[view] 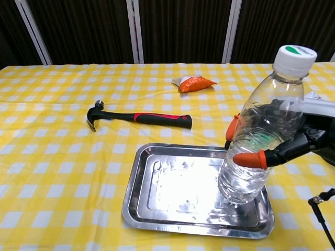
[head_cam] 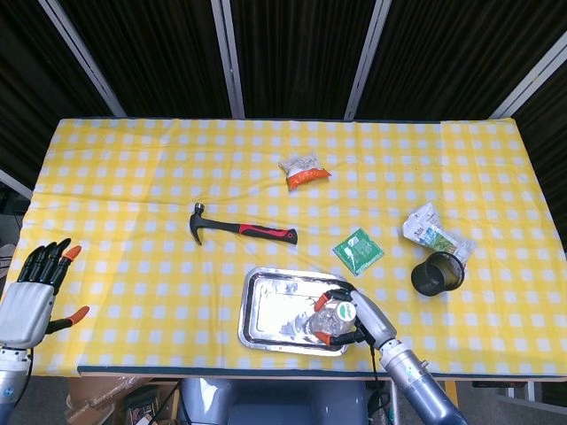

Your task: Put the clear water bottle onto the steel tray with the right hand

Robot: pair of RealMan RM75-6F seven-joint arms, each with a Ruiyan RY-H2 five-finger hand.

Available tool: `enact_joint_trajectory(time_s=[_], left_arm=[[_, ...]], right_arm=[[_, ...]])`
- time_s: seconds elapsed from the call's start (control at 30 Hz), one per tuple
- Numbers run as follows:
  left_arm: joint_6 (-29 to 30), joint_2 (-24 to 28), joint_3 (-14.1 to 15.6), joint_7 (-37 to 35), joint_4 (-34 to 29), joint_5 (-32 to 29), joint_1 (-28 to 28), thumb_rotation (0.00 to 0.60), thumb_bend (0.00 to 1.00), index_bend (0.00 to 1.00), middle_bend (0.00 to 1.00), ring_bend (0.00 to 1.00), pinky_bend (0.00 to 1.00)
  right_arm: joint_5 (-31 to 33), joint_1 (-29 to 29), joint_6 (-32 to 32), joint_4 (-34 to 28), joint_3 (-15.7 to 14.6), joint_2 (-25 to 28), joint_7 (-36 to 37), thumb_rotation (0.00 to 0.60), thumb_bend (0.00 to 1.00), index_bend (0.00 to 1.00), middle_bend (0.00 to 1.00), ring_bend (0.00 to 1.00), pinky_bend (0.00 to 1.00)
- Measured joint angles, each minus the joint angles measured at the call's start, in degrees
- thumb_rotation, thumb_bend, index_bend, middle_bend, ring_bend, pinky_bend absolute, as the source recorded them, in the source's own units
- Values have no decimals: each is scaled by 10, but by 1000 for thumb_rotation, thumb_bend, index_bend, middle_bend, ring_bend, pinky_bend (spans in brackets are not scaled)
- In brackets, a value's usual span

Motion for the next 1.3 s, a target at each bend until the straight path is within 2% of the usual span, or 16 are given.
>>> enact_joint_trajectory(time_s=[0.3, 0.5, 0.73, 0.9, 1.03, 1.17, 1.3], left_arm=[[26, 4, 0, -27, 7, 20, 6, 600, 189, 76, 0, 0, 0], [30, 9, -2, -37, 6, 14, 9, 600, 189, 76, 0, 0, 0], [26, 9, -3, -36, 6, 10, 8, 600, 189, 76, 0, 0, 0], [22, 11, -1, -33, 3, 9, 8, 600, 189, 76, 0, 0, 0], [22, 12, -2, -35, 2, 5, 9, 600, 189, 76, 0, 0, 0], [19, 14, -3, -35, 1, 2, 9, 600, 189, 76, 0, 0, 0], [19, 13, -2, -33, 0, 6, 9, 600, 189, 76, 0, 0, 0]], right_arm=[[12, 2, -3, -10, 10, 27, 0, 600, 494, 650, 533, 262, 0], [25, 8, -3, -63, 28, 82, -13, 600, 495, 650, 533, 262, 0], [45, 18, 6, -148, 81, 183, -21, 600, 494, 650, 533, 262, 0], [42, 24, -12, -151, 120, 235, 39, 600, 495, 650, 533, 262, 0], [54, 31, -51, -152, 144, 297, 93, 600, 494, 650, 533, 262, 0], [73, 37, -85, -152, 137, 315, 96, 600, 495, 651, 533, 262, 0], [86, 40, -98, -151, 101, 290, 75, 600, 495, 650, 533, 262, 0]])
